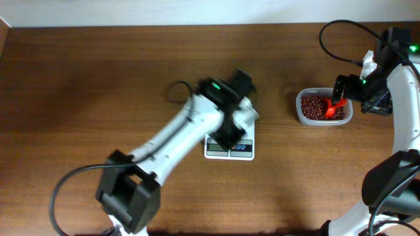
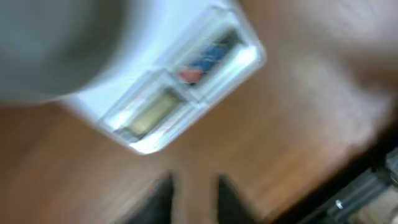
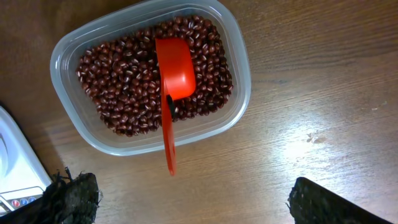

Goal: Scoop item into bowl and weigh 50g on scale

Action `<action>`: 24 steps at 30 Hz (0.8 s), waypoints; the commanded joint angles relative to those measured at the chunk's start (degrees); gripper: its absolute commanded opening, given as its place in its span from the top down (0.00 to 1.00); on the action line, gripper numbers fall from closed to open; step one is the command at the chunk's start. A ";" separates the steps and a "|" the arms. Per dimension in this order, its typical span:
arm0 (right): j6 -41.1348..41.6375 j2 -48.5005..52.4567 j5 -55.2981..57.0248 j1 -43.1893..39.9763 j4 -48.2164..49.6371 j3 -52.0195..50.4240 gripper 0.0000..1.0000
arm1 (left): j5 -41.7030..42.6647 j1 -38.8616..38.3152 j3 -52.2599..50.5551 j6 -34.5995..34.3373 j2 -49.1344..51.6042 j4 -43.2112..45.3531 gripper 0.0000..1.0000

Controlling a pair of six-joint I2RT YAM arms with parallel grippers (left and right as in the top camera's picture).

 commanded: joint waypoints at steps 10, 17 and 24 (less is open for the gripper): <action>0.07 -1.20 -0.55 0.26 0.20 -0.35 0.01 | -16.79 -15.85 -14.78 10.54 0.39 12.85 0.00; 0.07 -1.20 -0.55 0.26 0.20 -0.35 0.01 | -20.15 -15.80 -18.43 12.24 0.42 18.75 0.00; 0.07 -1.20 -0.55 0.26 0.20 -0.35 0.01 | -13.64 -14.62 -18.49 17.40 4.48 20.98 0.00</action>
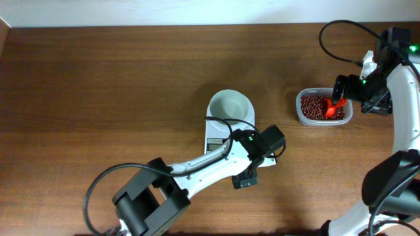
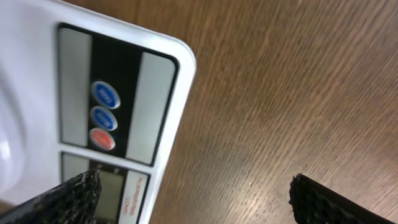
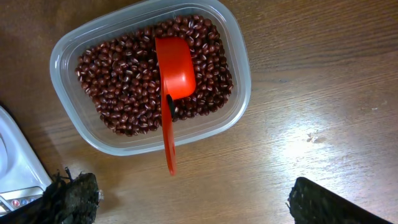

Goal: Scoop item into bowl and weigh 50g on scale

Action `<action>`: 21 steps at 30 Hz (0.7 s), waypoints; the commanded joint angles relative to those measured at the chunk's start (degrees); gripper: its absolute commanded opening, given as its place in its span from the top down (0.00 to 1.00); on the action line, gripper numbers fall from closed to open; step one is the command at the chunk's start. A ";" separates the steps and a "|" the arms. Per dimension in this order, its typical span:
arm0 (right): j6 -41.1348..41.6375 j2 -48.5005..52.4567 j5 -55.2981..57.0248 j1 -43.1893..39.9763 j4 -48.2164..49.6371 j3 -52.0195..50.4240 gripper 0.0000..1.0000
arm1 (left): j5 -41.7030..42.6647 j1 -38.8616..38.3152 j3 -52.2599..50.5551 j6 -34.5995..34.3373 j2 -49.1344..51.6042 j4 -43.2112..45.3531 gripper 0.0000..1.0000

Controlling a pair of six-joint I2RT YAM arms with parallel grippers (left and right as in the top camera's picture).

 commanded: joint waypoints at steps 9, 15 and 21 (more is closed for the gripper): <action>0.02 -1.20 -0.55 0.26 0.17 -0.31 0.01 | 4.59 3.34 -0.50 3.69 3.26 3.58 0.01; 0.02 -1.20 -0.55 0.26 0.17 -0.31 0.01 | 4.61 3.54 -0.50 3.67 4.57 3.96 0.01; 0.02 -1.20 -0.55 0.26 0.17 -0.31 0.01 | 7.50 3.67 -0.50 5.86 5.64 3.41 0.01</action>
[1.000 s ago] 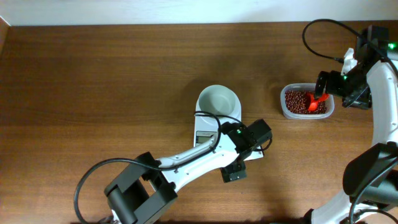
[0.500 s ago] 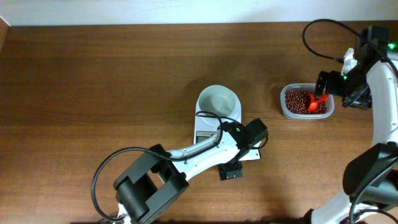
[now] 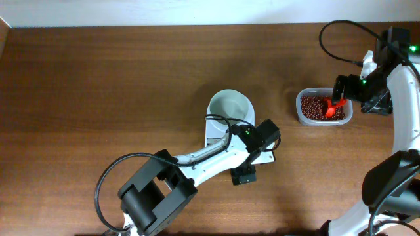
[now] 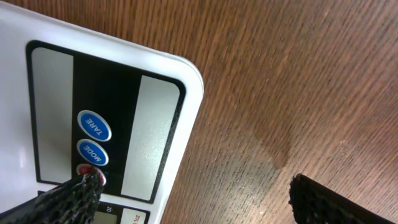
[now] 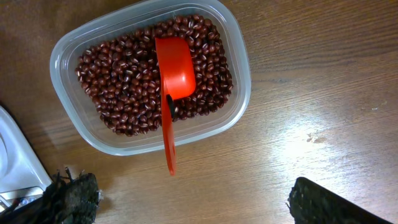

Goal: Scoop item into bowl and weigh 50g on scale

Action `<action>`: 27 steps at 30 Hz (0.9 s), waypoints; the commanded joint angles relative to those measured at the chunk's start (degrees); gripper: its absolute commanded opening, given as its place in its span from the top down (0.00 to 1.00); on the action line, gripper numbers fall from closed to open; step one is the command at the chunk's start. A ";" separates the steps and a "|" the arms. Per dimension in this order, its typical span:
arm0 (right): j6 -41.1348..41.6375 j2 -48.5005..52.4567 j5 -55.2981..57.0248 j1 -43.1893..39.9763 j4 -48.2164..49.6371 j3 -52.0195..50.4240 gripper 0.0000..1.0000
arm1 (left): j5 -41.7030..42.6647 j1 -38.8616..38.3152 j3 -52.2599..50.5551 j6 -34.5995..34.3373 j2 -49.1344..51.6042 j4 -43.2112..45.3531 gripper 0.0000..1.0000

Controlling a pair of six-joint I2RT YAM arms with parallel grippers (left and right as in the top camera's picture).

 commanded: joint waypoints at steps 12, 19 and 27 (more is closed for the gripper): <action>0.02 -1.20 -0.55 0.26 0.17 -0.31 0.01 | 8.31 2.01 -0.37 6.19 4.72 -3.08 0.01; 0.02 -1.20 -0.55 0.26 0.17 -0.31 0.01 | 17.05 1.99 3.08 9.35 4.72 -10.69 0.00; 0.02 -1.20 -0.55 0.26 0.17 -0.31 0.01 | 14.99 1.90 11.72 1.86 -0.72 -15.34 0.00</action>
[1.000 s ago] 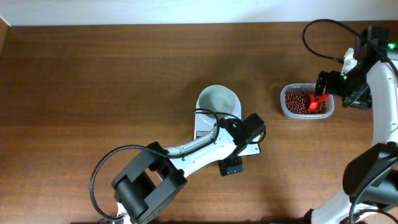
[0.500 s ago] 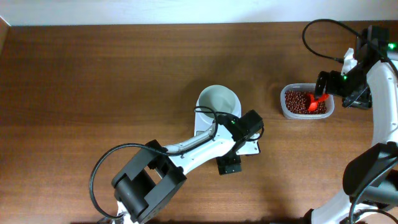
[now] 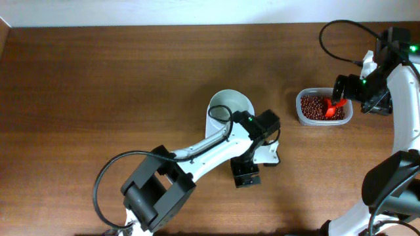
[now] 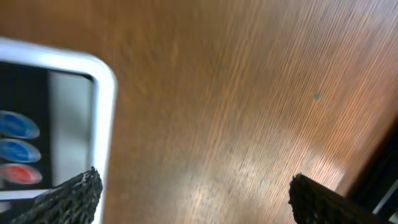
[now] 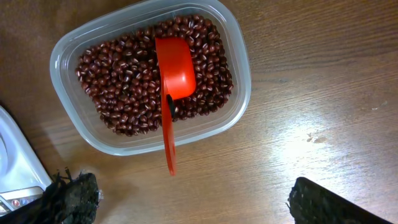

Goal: Scoop item into bowl and weigh 50g on scale

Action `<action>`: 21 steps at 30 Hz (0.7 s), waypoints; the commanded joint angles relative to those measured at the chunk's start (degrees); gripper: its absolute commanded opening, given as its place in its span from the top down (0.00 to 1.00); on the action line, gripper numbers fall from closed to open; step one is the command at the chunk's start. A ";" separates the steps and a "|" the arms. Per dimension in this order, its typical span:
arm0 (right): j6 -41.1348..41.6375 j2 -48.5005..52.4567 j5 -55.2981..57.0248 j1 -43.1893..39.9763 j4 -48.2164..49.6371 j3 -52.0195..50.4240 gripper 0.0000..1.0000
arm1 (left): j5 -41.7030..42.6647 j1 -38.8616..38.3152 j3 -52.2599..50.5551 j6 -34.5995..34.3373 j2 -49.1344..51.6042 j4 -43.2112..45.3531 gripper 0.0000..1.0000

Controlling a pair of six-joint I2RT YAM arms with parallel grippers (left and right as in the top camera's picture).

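A white bowl stands on the white scale, whose blue and red buttons show at the left edge of the left wrist view. My left gripper hangs open over bare wood just right of the scale, holding nothing. In the clear tub of red beans lies a red scoop, its handle over the rim. My right gripper is open above the table beside the tub, apart from the scoop.
The left arm lies across the front of the scale in the overhead view and hides most of it. The tub sits right of the scale. Brown wooden table all round; a cable loops at the back right.
My left gripper has shifted to the right, off the scale's button panel, which now shows only at the left edge of its view. The right arm, tub and scoop have not moved.
At first my left arm was over the scale and hid the bowl. Then it was at the scale's front right corner and the bowl stood bare on the scale. Then its left finger was by the red button. Now it is beside the scale.
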 commanded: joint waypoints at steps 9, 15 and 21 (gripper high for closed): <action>0.02 -1.20 -0.55 0.26 0.20 -0.31 0.01 | -6.88 1.75 2.10 -21.09 -3.63 -2.29 0.01; 0.04 -1.20 -0.55 0.26 0.20 -0.31 0.01 | -5.27 5.66 2.10 -28.85 -10.19 -3.69 0.01; 0.04 -1.20 -0.55 0.26 0.20 -0.31 0.01 | -3.56 18.88 2.16 -28.06 -18.73 -1.64 0.01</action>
